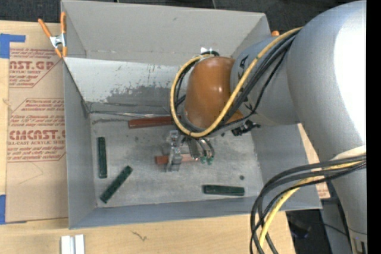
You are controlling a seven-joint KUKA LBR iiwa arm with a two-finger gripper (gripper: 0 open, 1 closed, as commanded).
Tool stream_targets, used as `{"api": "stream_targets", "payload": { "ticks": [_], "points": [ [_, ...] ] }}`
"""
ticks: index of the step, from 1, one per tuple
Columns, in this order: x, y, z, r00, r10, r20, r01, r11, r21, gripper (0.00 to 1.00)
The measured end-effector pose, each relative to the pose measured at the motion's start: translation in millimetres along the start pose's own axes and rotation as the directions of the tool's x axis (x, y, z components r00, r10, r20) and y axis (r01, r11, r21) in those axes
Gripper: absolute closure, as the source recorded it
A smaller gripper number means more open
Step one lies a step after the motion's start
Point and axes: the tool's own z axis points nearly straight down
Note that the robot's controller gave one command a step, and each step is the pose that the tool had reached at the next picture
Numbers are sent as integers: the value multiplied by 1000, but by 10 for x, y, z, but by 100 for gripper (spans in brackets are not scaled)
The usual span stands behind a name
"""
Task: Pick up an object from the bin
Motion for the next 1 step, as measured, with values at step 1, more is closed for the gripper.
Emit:
{"api": "stream_targets", "payload": {
  "ticks": [1],
  "points": [
    [9,-1,-26,1000,0,-3,0,1000,0,100]
  ]
}}
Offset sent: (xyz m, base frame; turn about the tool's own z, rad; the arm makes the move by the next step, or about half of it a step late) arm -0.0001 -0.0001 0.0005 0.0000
